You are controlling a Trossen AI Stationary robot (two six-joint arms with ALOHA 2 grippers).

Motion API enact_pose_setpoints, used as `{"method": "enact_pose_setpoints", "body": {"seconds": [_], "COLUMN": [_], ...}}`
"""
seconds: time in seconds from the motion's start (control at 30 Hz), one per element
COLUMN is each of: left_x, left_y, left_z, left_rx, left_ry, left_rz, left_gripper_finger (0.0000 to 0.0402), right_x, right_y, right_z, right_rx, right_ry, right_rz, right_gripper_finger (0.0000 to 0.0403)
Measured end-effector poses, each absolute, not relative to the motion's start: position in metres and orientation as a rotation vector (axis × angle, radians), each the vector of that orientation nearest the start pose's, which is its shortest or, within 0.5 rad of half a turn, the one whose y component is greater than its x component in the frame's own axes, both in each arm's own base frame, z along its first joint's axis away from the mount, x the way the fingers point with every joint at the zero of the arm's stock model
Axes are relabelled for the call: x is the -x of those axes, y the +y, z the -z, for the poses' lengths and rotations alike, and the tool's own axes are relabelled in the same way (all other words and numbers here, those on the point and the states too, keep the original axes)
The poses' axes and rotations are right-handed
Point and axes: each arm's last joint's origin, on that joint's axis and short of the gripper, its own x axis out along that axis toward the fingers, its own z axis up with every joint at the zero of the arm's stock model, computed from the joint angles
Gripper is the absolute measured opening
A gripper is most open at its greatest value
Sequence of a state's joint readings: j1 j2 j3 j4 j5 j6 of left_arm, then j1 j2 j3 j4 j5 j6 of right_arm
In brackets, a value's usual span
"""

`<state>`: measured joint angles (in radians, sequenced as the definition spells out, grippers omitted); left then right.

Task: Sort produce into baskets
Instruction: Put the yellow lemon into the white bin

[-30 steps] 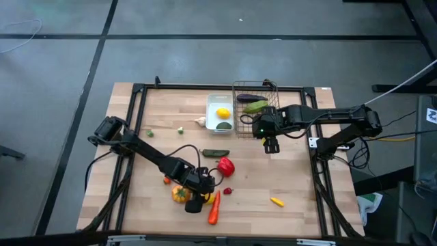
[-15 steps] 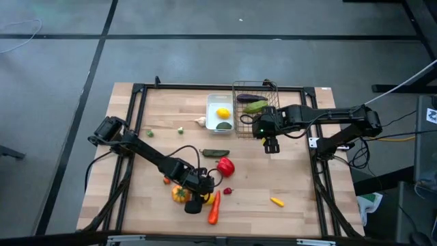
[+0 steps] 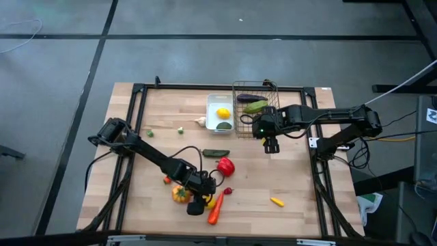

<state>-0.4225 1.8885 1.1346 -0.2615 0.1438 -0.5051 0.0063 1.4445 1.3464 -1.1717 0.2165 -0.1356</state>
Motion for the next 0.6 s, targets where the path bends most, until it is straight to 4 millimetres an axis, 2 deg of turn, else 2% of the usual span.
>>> {"method": "enact_pose_setpoints", "body": {"seconds": [0.3,0.6], "left_x": [-0.3399,-0.3397], "left_y": [-0.1573,-0.1572], "left_z": [-0.1485,-0.1477], "left_rx": [0.322,0.348], "left_ry": [1.104,1.110], "left_rz": [0.245,0.225], "left_gripper_finger": [0.0119,0.0111], "right_x": [-0.2651,-0.2652], "right_y": [-0.0046,-0.0045], "right_z": [-0.3095,-0.3095], "right_rx": [0.258,0.258], "right_ry": [1.275,1.273], "right_rz": [0.095,0.096], "right_gripper_finger": [0.0276,0.0276]}}
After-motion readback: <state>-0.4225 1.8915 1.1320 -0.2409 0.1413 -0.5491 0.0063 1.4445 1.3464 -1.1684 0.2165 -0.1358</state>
